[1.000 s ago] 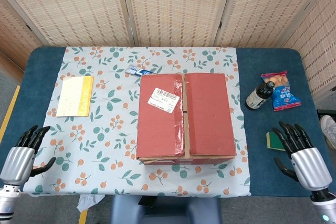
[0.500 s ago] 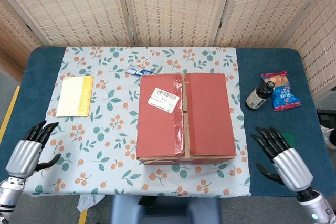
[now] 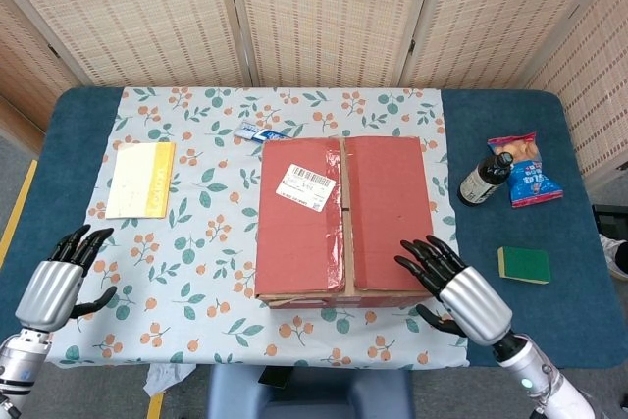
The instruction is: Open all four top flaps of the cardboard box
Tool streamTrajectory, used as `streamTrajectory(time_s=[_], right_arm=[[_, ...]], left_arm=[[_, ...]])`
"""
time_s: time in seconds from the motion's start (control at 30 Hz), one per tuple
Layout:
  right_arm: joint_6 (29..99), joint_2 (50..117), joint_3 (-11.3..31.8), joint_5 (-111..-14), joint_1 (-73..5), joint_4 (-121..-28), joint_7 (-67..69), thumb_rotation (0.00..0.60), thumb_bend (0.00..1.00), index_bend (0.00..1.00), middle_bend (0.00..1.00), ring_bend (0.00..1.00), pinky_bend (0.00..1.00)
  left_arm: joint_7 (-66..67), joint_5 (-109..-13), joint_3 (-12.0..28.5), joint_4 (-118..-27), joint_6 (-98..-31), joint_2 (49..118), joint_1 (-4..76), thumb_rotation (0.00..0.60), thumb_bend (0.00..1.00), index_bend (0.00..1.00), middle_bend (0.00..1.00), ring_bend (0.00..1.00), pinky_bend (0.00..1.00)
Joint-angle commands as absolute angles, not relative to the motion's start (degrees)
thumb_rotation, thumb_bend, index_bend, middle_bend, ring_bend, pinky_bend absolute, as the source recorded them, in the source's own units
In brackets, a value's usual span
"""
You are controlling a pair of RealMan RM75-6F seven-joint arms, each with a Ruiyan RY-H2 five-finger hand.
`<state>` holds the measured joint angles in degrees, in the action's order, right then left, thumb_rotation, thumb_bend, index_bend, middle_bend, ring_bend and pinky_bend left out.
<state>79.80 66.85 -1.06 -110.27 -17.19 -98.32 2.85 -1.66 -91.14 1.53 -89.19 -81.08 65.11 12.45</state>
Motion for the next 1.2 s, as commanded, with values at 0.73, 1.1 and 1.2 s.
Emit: streamTrajectory(time_s=[0.73,1.1,1.2], right_arm=[[71.0,76.5,3.7,-104.0,-24.0,-101.5,-10.0,0.6,0.41,0.0,0.0,0.0,0.0],[69.1,79.8,5.1,-101.5,-26.4,-101.5,-13.3,0.6,0.41,0.0,0.0,0.0,0.0],[68.9,80.7,5.5,-101.0,-27.1,-101.5,-14.3,0.6,0.41,0.0,0.0,0.0,0.0]], left_arm=[[-8.0,-90.5,1.8,-84.6,-83.2,65.9,11.5,0.6,0.33,0.0,0.17,0.06,0.16],[-9.3,-90.9,1.6,-84.6,-83.8,65.4,11.3,0.6,0.33,0.0,0.17,0.06,0.16],[-9.7,-90.9,1.7,-84.7,-84.1,65.2,11.2,0.6,0.33,0.0,0.17,0.06,0.16]])
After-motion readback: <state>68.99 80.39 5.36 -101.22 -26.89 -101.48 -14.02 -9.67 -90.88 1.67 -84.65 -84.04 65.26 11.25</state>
